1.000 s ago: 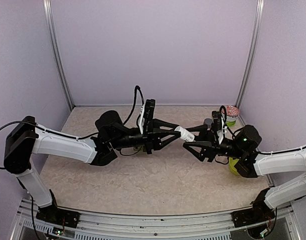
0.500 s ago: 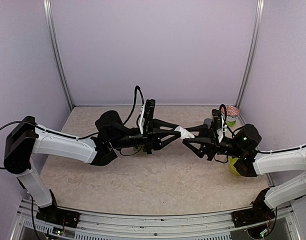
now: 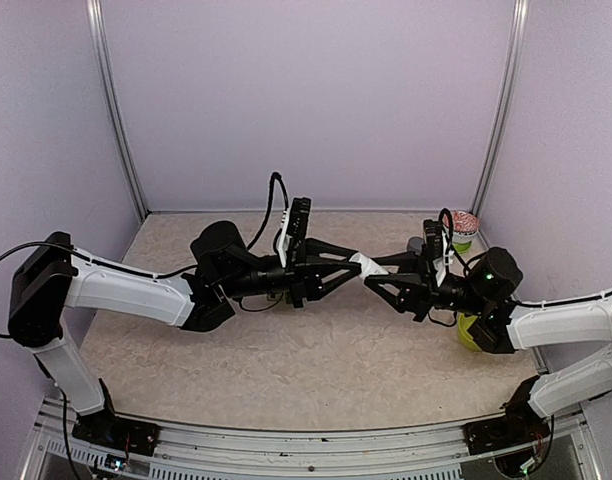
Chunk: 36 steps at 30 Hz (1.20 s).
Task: Sort the pills into containers
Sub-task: Pass from the left arm to the right, then unscrew the lid of the pill bottle from the pill bottle.
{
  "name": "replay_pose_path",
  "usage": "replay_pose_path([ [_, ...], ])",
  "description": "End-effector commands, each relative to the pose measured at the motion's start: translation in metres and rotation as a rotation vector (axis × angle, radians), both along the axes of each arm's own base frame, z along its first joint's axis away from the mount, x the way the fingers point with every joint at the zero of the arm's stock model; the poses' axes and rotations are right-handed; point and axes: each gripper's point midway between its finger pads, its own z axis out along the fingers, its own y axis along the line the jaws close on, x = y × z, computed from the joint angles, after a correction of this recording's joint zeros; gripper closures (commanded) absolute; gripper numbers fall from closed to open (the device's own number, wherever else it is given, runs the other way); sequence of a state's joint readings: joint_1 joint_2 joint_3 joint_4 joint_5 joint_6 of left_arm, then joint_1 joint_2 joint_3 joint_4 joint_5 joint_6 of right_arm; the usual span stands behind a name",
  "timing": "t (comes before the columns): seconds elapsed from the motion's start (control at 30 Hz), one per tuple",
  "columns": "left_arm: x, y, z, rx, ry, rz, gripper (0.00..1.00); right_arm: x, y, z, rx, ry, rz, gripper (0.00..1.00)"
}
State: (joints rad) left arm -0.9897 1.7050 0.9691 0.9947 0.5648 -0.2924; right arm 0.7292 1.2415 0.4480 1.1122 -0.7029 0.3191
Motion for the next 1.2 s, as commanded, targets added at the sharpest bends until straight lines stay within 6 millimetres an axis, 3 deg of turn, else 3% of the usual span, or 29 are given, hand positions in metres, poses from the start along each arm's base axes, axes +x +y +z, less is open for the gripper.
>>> replay_pose_path([
  [0.0, 0.012, -0.008, -0.009, 0.022, 0.109, 0.053, 0.87, 0.011, 0.002, 0.002, -0.032, -0.041, -0.090, 0.79],
  [0.23, 0.029, -0.016, -0.017, 0.042, 0.340, 0.125, 0.85, 0.029, 0.001, -0.003, -0.099, -0.105, -0.258, 0.82],
  [0.37, 0.023, -0.016, -0.011, 0.012, 0.380, 0.084, 0.75, 0.029, 0.000, -0.002, -0.107, -0.120, -0.279, 0.82],
  [0.7, 0.008, -0.004, 0.010, -0.028, 0.207, 0.029, 0.19, 0.004, 0.007, 0.008, -0.071, -0.066, -0.130, 0.83],
  [0.97, 0.003, -0.007, 0.014, -0.030, 0.158, -0.002, 0.16, 0.005, 0.018, 0.002, -0.069, -0.012, -0.127, 0.84],
  [1.17, 0.000, -0.006, 0.012, -0.029, 0.153, -0.003, 0.20, 0.020, 0.017, -0.001, -0.062, 0.036, -0.200, 0.84],
])
